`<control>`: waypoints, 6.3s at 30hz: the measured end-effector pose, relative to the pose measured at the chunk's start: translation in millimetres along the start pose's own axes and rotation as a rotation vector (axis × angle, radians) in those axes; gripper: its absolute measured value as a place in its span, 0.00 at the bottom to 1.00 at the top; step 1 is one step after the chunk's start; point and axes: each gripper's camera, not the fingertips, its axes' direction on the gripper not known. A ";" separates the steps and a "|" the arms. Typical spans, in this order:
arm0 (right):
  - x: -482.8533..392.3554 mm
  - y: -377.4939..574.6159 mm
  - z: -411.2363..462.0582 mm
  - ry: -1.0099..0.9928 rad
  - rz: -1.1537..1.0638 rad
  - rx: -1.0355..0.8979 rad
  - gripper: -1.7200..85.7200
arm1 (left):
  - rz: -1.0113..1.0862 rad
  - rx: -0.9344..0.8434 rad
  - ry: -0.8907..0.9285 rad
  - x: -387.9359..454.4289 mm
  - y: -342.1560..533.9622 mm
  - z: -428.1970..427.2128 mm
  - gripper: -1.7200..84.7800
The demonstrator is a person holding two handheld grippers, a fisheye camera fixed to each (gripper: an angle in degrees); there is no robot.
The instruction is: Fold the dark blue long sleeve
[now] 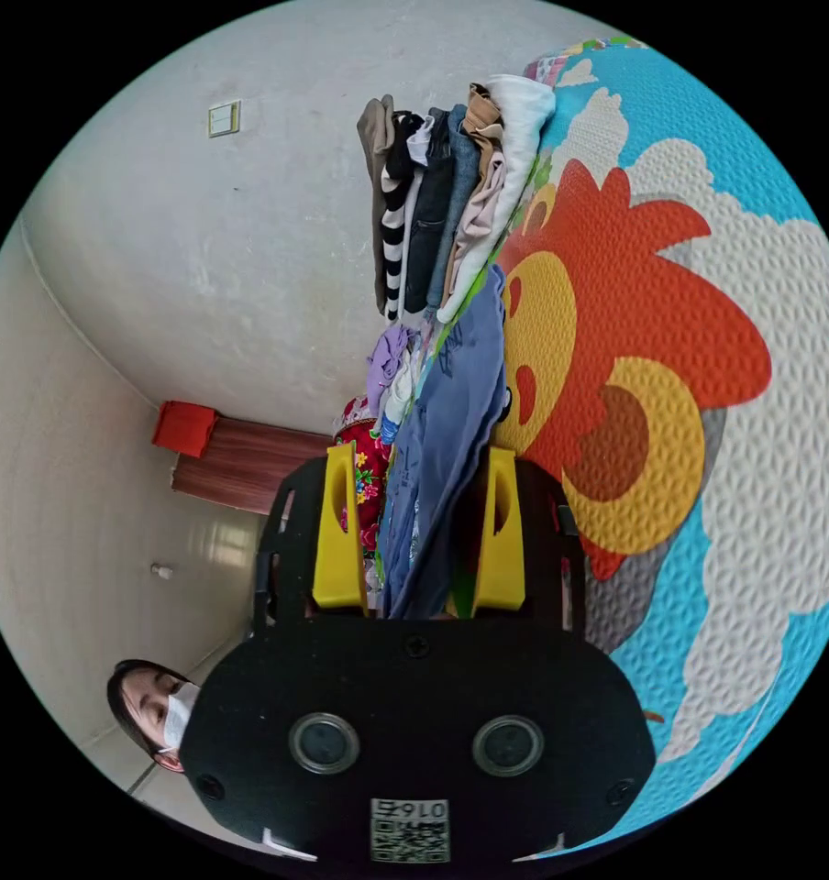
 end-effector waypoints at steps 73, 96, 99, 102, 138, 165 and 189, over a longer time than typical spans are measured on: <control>-761.7 -176.3 252.6 0.413 -0.438 0.022 0.02 | -0.091 0.700 -0.296 237.4 178.6 -511.6 0.01; -909.9 -157.5 729.8 1.174 -0.421 -0.430 0.03 | -0.648 0.834 -0.475 177.8 407.0 -651.6 0.01; -917.7 -155.2 725.8 1.138 -0.403 -0.438 0.03 | -0.742 0.845 -0.482 169.1 422.4 -648.3 0.01; -902.8 -147.5 727.7 1.173 -0.395 -0.461 0.04 | -0.807 0.849 -0.431 163.7 436.2 -638.3 0.01; -760.6 366.4 98.3 0.499 -1.080 0.228 0.12 | -0.511 0.081 -0.852 186.4 244.7 -507.7 0.07; -818.1 365.5 120.6 0.476 -1.089 0.153 0.11 | -0.536 0.207 -0.758 229.7 284.2 -521.8 0.01; -1052.4 -33.9 631.9 0.958 -0.862 -0.429 0.11 | -0.452 0.345 -0.713 262.8 351.6 -557.9 0.01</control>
